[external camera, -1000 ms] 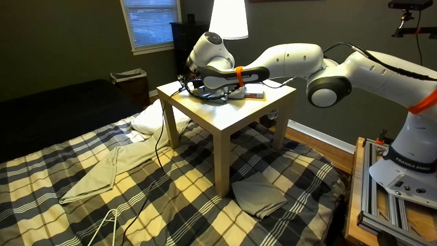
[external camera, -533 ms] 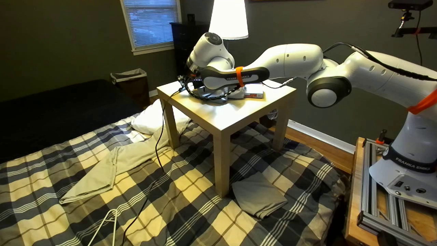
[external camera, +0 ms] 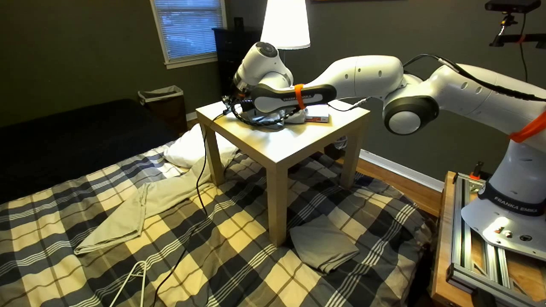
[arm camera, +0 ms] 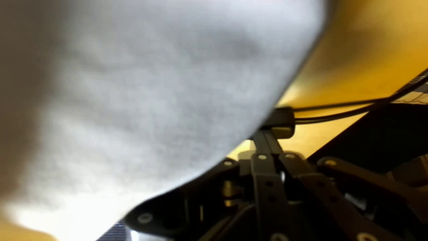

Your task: Turn off the lamp.

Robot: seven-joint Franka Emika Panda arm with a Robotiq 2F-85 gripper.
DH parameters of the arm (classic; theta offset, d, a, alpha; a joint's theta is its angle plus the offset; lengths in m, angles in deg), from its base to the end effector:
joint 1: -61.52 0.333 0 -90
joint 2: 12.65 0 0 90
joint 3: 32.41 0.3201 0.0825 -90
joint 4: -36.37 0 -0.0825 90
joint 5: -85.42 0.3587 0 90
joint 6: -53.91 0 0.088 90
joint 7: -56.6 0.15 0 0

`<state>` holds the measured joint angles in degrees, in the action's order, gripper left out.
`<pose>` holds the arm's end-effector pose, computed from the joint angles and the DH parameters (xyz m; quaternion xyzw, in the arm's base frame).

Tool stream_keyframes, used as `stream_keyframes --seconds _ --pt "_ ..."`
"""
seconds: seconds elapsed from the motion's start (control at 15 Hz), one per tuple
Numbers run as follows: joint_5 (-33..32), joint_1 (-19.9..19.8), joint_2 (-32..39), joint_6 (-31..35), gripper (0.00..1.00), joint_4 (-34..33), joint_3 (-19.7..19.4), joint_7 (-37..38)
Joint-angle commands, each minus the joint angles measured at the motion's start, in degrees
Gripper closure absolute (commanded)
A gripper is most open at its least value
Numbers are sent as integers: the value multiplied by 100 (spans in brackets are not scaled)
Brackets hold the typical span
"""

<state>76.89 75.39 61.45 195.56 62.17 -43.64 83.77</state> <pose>0.8499 0.1540 0.3134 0.9215 -0.0608 0.3826 0.0285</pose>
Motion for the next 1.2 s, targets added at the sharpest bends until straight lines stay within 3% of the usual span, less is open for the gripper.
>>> stream_keyframes --seconds 0.0,0.4,1.13 --pt "82 -33 108 127 100 2 128 25" --pt "14 5 -9 -94 100 -1 49 91" --pt "-41 -14 -16 174 100 -26 -38 229"
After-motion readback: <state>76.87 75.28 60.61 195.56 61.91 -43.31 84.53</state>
